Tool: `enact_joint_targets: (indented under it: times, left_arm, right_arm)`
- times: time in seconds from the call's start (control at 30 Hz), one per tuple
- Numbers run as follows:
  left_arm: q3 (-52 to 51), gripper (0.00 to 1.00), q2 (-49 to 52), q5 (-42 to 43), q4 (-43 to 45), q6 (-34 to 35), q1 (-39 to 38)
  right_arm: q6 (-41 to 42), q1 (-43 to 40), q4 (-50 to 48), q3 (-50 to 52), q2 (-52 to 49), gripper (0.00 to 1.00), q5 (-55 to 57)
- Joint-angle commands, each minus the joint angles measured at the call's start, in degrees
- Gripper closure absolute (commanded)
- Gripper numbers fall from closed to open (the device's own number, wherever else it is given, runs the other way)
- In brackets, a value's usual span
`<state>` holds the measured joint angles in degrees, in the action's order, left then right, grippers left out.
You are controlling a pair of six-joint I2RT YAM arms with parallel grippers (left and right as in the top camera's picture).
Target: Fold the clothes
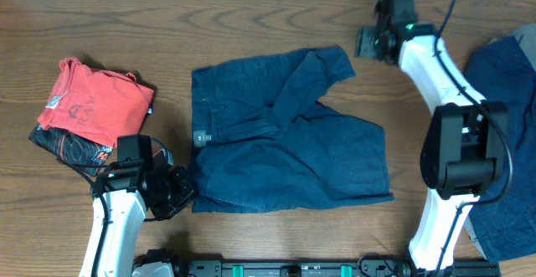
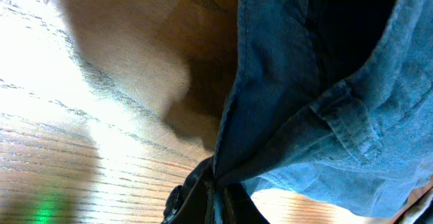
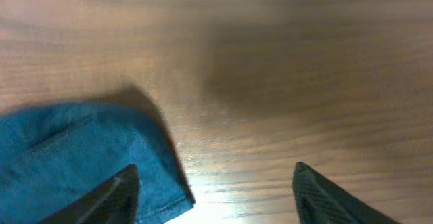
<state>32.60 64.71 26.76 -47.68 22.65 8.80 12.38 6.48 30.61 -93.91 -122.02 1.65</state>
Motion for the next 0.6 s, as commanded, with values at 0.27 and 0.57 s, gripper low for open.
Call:
enact_joint_targets:
  times: [0.27,0.57]
  left_arm:
    - [0.02,0.94,-0.42,-0.28,0.04,0.31,0.24]
    - [0.02,0.94,-0.42,-0.28,0.04,0.31,0.24]
  right_arm:
    - [-3.28,4.24,-14.4,13.9,-0.94,0.2,-1.03]
    - [-3.28,4.79,-17.81,16.13,-2.19,0.48,-1.16]
